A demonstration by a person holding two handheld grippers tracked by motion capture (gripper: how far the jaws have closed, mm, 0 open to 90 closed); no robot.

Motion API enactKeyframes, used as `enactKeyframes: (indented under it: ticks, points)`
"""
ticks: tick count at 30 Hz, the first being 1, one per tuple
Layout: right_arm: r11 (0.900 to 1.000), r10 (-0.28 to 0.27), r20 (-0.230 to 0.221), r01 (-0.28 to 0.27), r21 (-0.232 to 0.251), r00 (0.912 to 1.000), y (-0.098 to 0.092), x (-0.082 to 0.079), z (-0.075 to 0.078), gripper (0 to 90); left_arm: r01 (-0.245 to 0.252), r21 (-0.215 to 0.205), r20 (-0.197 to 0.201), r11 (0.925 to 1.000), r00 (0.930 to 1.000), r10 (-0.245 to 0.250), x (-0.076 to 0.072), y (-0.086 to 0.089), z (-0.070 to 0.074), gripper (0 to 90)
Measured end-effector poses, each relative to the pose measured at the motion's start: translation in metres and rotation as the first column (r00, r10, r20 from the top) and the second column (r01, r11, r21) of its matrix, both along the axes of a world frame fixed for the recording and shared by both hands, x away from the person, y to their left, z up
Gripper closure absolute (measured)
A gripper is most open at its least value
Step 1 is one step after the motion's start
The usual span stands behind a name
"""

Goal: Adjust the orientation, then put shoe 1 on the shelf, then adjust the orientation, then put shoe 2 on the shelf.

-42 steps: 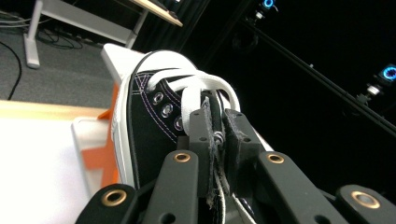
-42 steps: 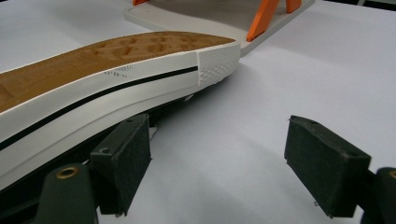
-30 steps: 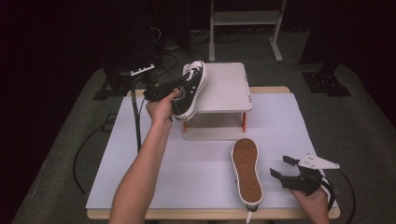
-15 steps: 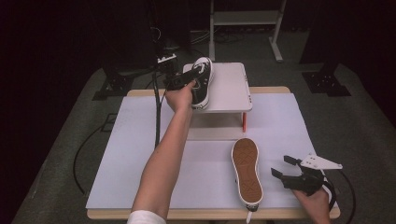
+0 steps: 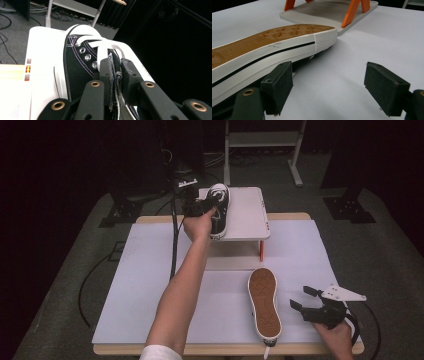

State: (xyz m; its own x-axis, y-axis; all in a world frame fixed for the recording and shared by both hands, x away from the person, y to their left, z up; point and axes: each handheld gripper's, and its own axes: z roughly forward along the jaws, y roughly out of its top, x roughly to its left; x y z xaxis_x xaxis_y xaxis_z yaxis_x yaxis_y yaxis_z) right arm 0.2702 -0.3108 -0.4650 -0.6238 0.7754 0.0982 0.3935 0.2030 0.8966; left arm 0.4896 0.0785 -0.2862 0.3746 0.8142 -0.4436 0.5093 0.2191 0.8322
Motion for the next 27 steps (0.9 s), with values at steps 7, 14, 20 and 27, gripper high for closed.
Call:
enactKeyframes:
  ticks: [7, 14, 20, 27]
  points:
    - [1.0, -0.003, -0.007, 0.003, -0.006, 1.0, 0.002, -0.001, 0.0, 22.1, 0.043, -0.031, 0.031, 0.9986, 0.9986, -0.043, -0.008, 0.009, 0.004, 63.8]
    - [1.0, -0.01, 0.002, 0.01, 0.007, 0.9999, 0.0, -0.004, 0.004, 22.1, 0.102, -0.076, 0.067, 0.9919, 0.993, -0.097, -0.03, 0.03, 0.005, 40.1]
    - [1.0, 0.003, 0.0, -0.003, 0.008, 1.0, 0.005, -0.005, 0.008, 22.0, 0.174, -0.051, 0.111, 0.9835, 0.9797, -0.167, -0.056, 0.054, 0.0, 32.2]
    - [1.0, 0.018, -0.011, -0.018, 0.011, 0.9998, 0.012, -0.003, 0.014, 21.9, 0.237, -0.038, 0.146, 0.9708, 0.9625, -0.229, -0.091, 0.076, -0.011, 22.7]
